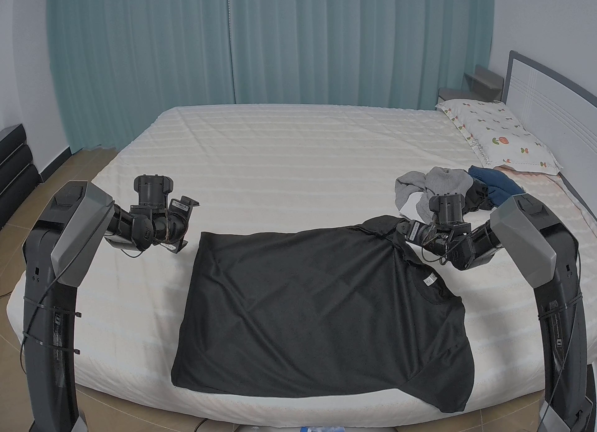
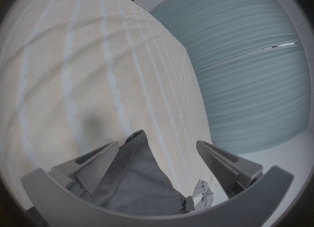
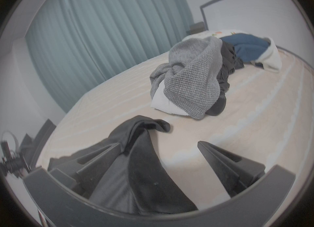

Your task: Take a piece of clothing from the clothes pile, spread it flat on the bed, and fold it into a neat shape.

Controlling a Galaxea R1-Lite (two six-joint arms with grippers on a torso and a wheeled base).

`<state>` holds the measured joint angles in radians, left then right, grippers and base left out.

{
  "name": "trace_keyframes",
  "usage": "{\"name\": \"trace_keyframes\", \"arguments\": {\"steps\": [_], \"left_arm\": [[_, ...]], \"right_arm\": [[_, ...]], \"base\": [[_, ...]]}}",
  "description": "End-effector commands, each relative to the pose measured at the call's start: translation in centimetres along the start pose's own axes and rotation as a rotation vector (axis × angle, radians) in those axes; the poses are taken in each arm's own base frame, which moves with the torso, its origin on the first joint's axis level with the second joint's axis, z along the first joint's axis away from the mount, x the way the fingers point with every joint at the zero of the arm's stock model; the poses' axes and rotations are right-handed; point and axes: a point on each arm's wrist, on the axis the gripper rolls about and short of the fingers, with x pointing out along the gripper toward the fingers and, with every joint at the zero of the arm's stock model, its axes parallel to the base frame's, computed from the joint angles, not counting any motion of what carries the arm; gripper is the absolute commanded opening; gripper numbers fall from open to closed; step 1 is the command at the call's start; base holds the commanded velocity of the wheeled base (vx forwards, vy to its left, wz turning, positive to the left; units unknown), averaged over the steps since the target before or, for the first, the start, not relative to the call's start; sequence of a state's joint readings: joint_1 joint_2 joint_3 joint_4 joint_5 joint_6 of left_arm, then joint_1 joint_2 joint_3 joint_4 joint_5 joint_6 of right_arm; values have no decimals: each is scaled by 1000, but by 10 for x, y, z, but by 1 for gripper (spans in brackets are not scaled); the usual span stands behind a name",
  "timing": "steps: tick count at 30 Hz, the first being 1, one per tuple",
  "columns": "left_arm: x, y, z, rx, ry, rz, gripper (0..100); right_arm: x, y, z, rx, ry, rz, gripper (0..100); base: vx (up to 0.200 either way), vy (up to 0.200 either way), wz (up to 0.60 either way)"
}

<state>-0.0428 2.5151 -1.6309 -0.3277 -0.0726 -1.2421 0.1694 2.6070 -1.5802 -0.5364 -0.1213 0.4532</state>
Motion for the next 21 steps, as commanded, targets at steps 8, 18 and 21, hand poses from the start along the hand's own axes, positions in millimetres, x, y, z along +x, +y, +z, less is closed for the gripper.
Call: {"name": "trace_keyframes", "arguments": {"steps": [8, 18, 21], "left_arm": [[1, 0, -1, 3, 3, 1, 100], [2, 1, -4, 12, 4, 6, 100], [4, 3, -5, 29, 4, 12, 100]], "right_arm": [[-7, 3, -24, -129, 54, -2, 100], [3, -22, -21, -129, 42, -83, 100], [6, -33, -19, -119, 35, -103, 100]], "base": [[0, 0, 0], [0, 0, 0], [0, 0, 0]]}}
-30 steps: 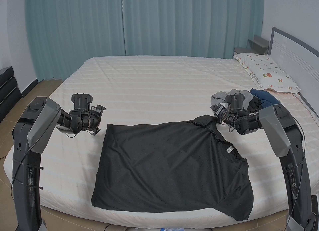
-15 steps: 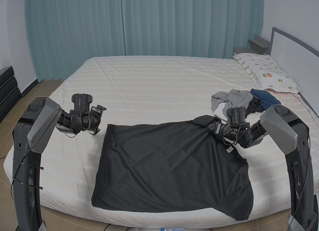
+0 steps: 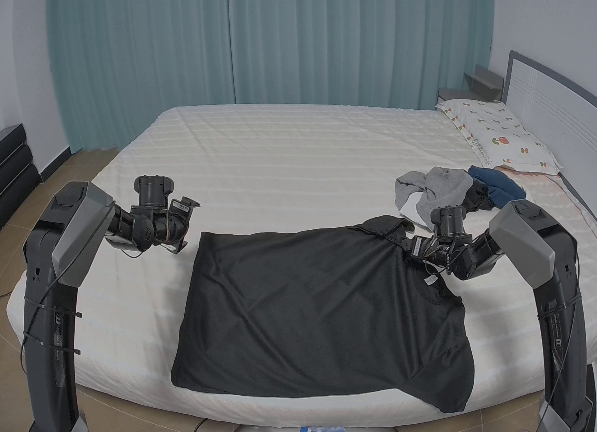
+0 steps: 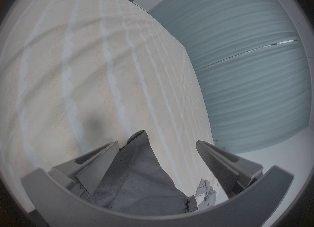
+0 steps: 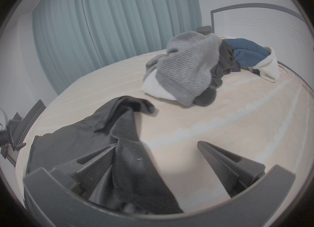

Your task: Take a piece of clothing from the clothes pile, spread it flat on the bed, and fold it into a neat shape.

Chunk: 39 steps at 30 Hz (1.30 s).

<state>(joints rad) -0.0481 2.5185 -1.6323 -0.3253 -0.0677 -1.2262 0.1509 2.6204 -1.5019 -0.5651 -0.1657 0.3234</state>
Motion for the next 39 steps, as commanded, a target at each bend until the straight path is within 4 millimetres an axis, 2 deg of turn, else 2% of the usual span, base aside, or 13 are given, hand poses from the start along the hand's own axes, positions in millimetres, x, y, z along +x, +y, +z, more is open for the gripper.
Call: {"name": "trace_keyframes", "arguments": {"steps": [1, 4, 7, 10, 16, 20, 22, 24, 29, 39], "left_arm": [[3, 4, -3, 19, 5, 13, 100], [3, 5, -6, 28, 13, 19, 100], [5, 5, -9, 50, 20, 23, 100], [10, 12, -18, 112, 8, 54, 100], [12, 15, -23, 142, 7, 69, 100], [12, 15, -23, 145, 7, 69, 100], [12, 15, -23, 145, 7, 69, 100], [12, 15, -23, 145, 7, 69, 100], [12, 15, -23, 145, 7, 69, 100], [12, 15, -23, 145, 7, 69, 100]], "right_arm": [[8, -19, 2, 22, -6, -36, 100], [12, -34, 6, 40, -20, -62, 100], [12, -41, 10, 49, -29, -73, 100], [14, -59, 14, 69, -35, -102, 100], [12, -69, 22, 97, -55, -115, 100], [0, -63, 39, 181, -104, -77, 100], [0, -63, 40, 184, -103, -75, 100], [-9, -57, 46, 216, -104, -34, 100], [-15, -48, 35, 204, -45, 28, 100], [-3, -29, 8, 185, 15, 60, 100]], "base": [[0, 0, 0], [0, 0, 0], [0, 0, 0], [0, 0, 0], [0, 0, 0], [0, 0, 0], [0, 0, 0], [0, 0, 0], [0, 0, 0], [0, 0, 0]]}}
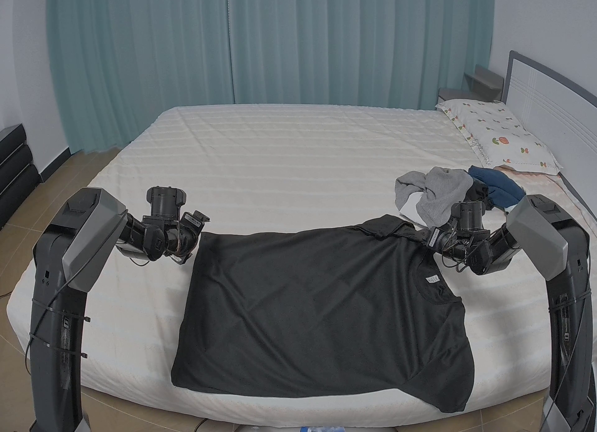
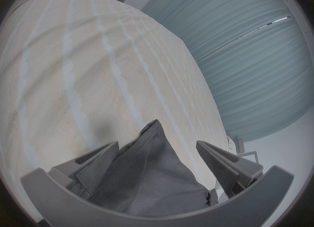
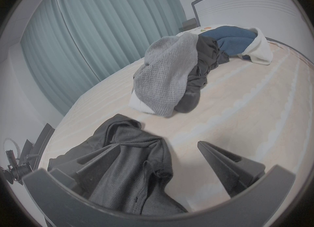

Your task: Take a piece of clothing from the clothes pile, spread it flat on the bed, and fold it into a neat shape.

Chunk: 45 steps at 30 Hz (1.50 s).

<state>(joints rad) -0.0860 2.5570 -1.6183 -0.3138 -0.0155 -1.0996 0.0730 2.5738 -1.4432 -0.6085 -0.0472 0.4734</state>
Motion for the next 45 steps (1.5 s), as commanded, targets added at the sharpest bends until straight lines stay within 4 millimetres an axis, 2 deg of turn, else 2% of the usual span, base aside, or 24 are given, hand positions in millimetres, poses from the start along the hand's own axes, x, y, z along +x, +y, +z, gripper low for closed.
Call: {"name": "trace_keyframes", "arguments": {"steps": [1, 2, 6, 13, 25, 26, 31, 34, 36, 37, 41, 42, 43, 45], "left_arm": [[0, 1, 0, 0, 0, 1, 100], [0, 1, 0, 0, 0, 1, 100], [0, 1, 0, 0, 0, 1, 100], [0, 1, 0, 0, -1, 2, 100], [0, 1, 0, -3, -1, 2, 100], [0, 0, 0, -3, -2, 0, 100], [-2, 1, 0, -3, 0, 4, 100], [-7, 1, -4, 0, 10, 8, 100], [-10, -1, -4, 1, 10, 3, 100], [-23, -12, -6, 5, 12, -10, 100], [-53, -29, -2, 6, 2, -48, 100], [-54, -29, -1, 6, 2, -49, 100], [-68, -39, 2, 6, 2, -75, 100], [-73, -43, 4, 5, 0, -88, 100]], "right_arm": [[8, 1, -14, -10, 27, -2, 100], [11, 0, -18, -10, 30, -4, 0], [16, -2, -18, -9, 20, -13, 0], [16, -5, 2, 17, -39, -12, 0], [18, -5, -1, 12, -67, -12, 0], [18, -4, -1, 12, -68, -12, 100], [13, -5, 3, 17, -69, -14, 100], [-4, -7, 14, 27, -70, -15, 100], [-7, -8, 15, 27, -67, -16, 100], [-30, -8, 23, 39, -70, -19, 100], [-68, -11, 29, 75, -71, -9, 100], [-69, -11, 28, 77, -69, -8, 100], [-91, -15, 25, 111, -46, 2, 100], [-104, -18, 20, 136, -27, 6, 100]], "base": [[0, 0, 0], [0, 0, 0], [0, 0, 0], [0, 0, 0], [0, 0, 0], [0, 0, 0], [0, 0, 0], [0, 0, 0], [0, 0, 0], [0, 0, 0], [0, 0, 0], [0, 0, 0], [0, 0, 0], [0, 0, 0]]}}
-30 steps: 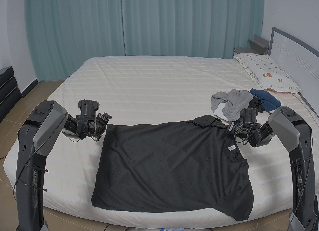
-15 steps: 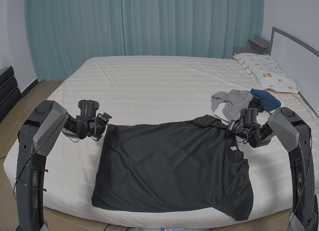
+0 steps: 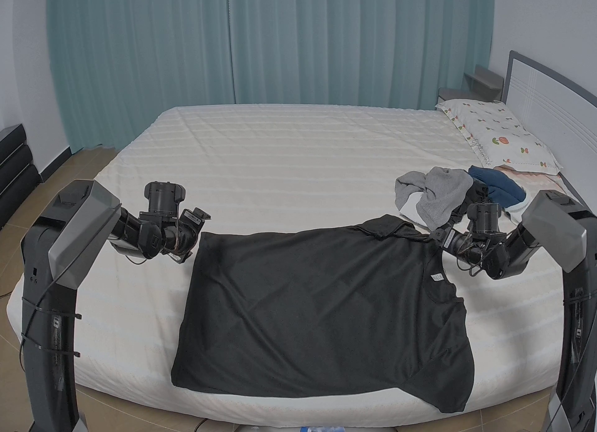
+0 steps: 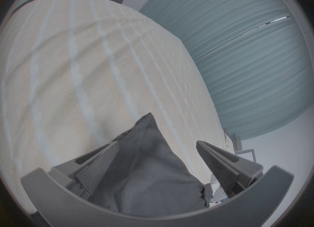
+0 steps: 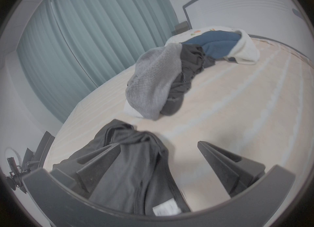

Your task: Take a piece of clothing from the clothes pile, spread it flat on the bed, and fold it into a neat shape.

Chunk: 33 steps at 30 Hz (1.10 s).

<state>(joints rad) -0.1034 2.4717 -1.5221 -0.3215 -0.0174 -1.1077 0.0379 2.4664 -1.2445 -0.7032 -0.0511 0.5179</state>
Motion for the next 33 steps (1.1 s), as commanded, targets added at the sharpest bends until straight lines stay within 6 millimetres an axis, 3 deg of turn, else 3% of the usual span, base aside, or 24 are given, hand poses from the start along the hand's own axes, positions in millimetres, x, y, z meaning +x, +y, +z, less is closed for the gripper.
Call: {"name": "trace_keyframes", "arguments": {"steps": [1, 3, 9, 14, 21, 28, 33], "left_arm": [[-52, -37, 7, 7, -13, -86, 100], [-57, -43, 2, 20, 2, -85, 100], [-80, -57, -7, 32, 39, -75, 100], [-93, -47, -30, 58, 119, -23, 100], [-106, -16, -46, 63, 209, 55, 100], [-126, 38, -61, 65, 294, 118, 100], [-134, 75, -76, 240, 329, 168, 100]], "right_arm": [[-90, -6, 9, 115, 21, 41, 100], [-109, -10, -2, 156, 54, 58, 100], [-138, -24, -25, 220, 103, 70, 100], [-157, -36, -42, 228, 140, 74, 100], [-166, -42, -61, 285, 172, 125, 100], [-169, -48, -71, 308, 208, 126, 100], [-173, -51, -78, 309, 235, 106, 100]], "base": [[0, 0, 0], [0, 0, 0], [-67, 0, 0], [-200, 0, 0], [-57, 0, 0], [0, 0, 0], [0, 0, 0]]}}
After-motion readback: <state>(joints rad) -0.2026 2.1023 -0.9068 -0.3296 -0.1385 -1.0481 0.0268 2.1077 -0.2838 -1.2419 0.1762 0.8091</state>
